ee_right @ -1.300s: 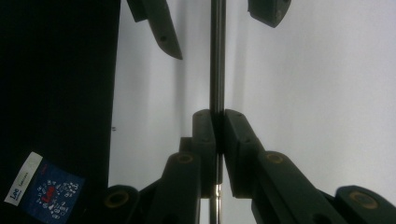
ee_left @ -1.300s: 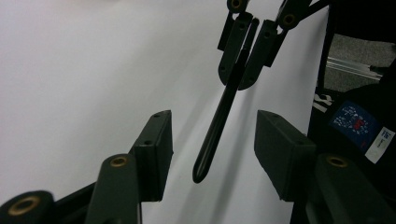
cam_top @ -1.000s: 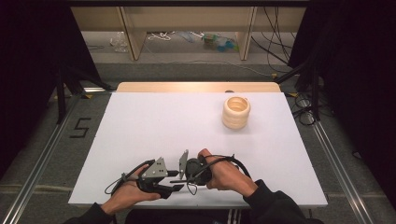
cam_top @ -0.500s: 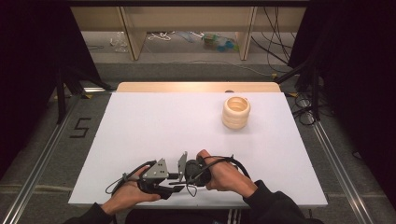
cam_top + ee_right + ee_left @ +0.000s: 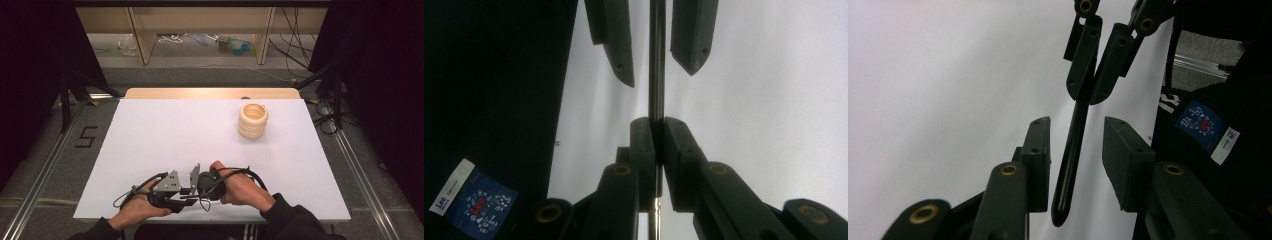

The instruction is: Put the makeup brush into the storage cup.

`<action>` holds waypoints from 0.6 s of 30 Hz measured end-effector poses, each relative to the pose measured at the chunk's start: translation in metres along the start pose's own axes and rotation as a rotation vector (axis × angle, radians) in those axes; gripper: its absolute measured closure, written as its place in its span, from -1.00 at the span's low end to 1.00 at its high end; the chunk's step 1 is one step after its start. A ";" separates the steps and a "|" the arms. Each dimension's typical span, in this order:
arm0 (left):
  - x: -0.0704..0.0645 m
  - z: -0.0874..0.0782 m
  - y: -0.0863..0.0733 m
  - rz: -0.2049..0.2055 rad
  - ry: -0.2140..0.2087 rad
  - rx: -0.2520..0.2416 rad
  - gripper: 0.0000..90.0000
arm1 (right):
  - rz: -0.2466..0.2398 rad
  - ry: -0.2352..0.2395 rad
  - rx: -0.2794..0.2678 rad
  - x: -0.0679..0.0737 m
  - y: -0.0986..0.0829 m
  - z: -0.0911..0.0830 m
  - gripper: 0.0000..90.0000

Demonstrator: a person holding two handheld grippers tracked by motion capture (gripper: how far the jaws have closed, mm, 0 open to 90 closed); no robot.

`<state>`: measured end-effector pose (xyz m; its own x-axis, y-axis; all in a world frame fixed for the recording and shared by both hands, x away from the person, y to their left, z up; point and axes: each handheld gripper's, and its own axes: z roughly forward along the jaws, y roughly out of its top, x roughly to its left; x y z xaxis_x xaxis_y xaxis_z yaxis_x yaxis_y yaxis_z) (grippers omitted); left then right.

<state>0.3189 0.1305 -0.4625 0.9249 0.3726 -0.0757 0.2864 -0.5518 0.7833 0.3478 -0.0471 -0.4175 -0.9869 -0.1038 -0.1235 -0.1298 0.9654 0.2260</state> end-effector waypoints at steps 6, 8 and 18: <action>0.000 0.000 0.000 0.008 0.001 0.007 0.51 | -0.038 -0.011 -0.022 -0.001 0.001 0.001 0.87; 0.000 0.000 0.000 0.008 -0.001 0.009 0.53 | -0.010 -0.003 -0.007 0.001 0.001 -0.001 0.87; 0.000 0.000 -0.001 0.001 -0.009 0.000 0.56 | -0.062 -0.010 -0.039 -0.002 0.001 0.000 0.87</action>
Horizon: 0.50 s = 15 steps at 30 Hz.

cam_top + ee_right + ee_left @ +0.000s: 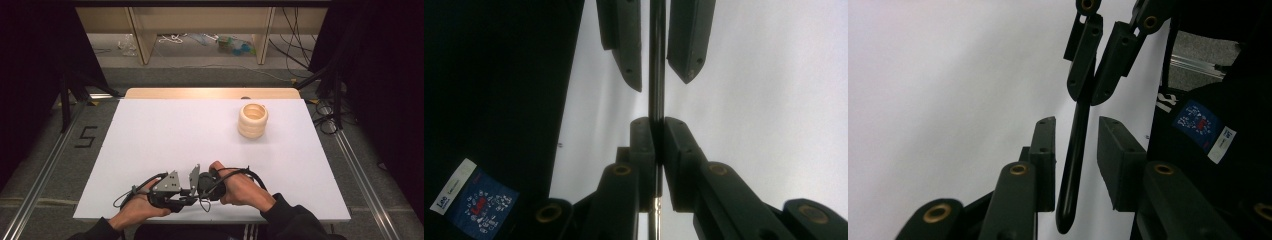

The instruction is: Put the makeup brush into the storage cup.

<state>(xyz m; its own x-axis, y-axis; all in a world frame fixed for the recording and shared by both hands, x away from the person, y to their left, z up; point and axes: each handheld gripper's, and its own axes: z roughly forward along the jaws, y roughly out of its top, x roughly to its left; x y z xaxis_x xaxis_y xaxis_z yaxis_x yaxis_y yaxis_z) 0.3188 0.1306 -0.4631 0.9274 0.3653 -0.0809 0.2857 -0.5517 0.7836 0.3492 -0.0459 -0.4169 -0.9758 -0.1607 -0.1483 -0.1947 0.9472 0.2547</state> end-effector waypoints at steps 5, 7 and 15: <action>0.000 0.000 0.000 0.006 -0.002 0.000 0.60 | 0.036 0.009 0.026 0.003 0.000 -0.001 0.87; 0.000 0.000 0.000 0.008 -0.005 0.002 0.61 | 0.032 0.008 0.025 0.003 0.000 -0.002 0.87; 0.000 0.000 0.000 0.022 -0.011 0.007 0.68 | 0.025 0.011 0.023 0.004 0.000 -0.001 0.87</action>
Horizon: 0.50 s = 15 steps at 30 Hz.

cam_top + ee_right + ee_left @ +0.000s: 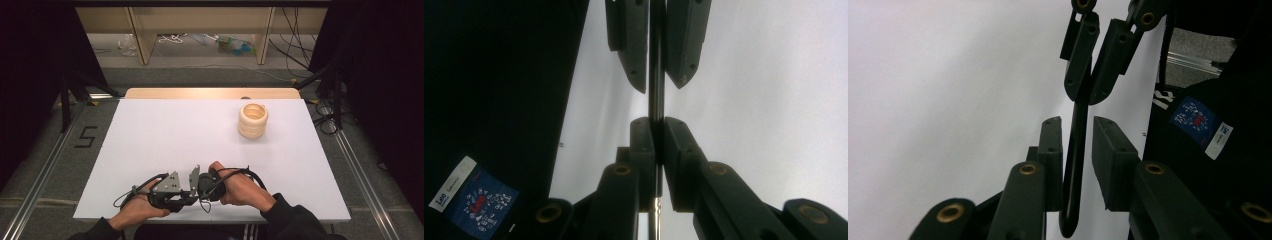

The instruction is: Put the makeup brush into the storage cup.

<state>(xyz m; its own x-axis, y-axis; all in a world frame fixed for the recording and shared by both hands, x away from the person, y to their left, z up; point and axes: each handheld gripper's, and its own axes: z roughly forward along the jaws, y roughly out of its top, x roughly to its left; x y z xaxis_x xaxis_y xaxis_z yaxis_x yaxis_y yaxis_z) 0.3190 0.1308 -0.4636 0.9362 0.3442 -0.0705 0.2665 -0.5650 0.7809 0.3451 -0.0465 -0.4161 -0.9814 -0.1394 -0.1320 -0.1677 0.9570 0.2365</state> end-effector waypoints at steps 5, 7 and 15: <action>0.000 0.000 0.000 -0.003 -0.004 0.001 0.72 | -0.009 0.001 -0.002 0.000 0.000 0.000 0.87; 0.000 0.000 0.000 0.000 -0.006 0.001 0.73 | -0.031 -0.004 -0.016 -0.001 0.000 0.000 0.87; 0.001 0.000 -0.001 -0.003 -0.024 -0.001 0.79 | -0.035 0.006 -0.006 0.001 -0.001 0.000 0.87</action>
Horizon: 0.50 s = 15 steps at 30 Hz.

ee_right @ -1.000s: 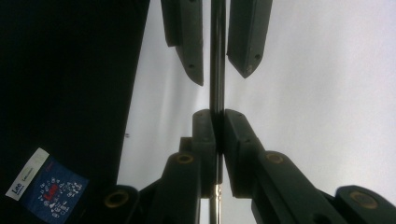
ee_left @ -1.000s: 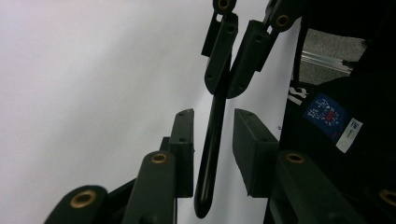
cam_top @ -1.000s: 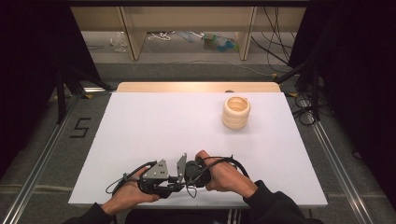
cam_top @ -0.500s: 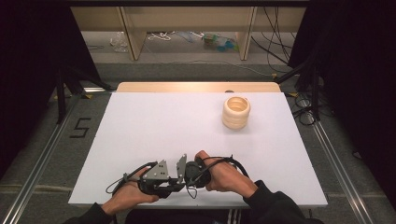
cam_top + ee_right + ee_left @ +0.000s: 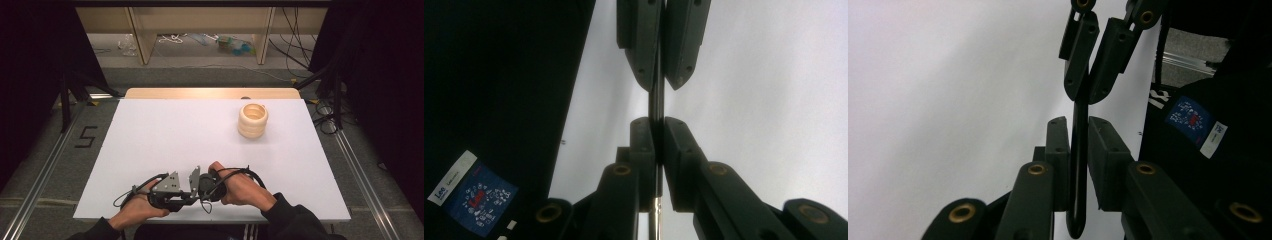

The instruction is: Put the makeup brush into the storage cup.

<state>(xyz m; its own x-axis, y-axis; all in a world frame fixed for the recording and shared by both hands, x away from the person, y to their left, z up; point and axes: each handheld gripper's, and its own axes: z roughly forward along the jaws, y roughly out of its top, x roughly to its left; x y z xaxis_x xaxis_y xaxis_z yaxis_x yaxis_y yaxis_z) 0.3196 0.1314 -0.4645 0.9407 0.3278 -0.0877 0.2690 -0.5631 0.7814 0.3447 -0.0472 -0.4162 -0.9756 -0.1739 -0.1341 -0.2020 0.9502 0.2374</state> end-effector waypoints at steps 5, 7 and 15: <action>-0.001 0.000 0.000 -0.010 -0.008 -0.006 0.81 | -0.019 0.000 -0.002 0.000 0.000 0.000 0.87; -0.001 0.000 0.000 -0.009 -0.014 -0.007 0.83 | -0.020 0.003 -0.005 0.000 -0.001 0.000 0.86; -0.001 -0.002 0.001 -0.001 -0.014 -0.009 0.86 | -0.013 0.001 -0.015 -0.001 -0.002 -0.002 0.83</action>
<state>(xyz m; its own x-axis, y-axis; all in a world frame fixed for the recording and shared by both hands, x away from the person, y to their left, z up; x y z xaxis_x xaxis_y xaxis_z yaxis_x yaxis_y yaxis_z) 0.3183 0.1318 -0.4625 0.9432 0.3178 -0.0970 0.2683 -0.5561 0.7866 0.3458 -0.0493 -0.4149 -0.9729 -0.1871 -0.1360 -0.2164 0.9437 0.2501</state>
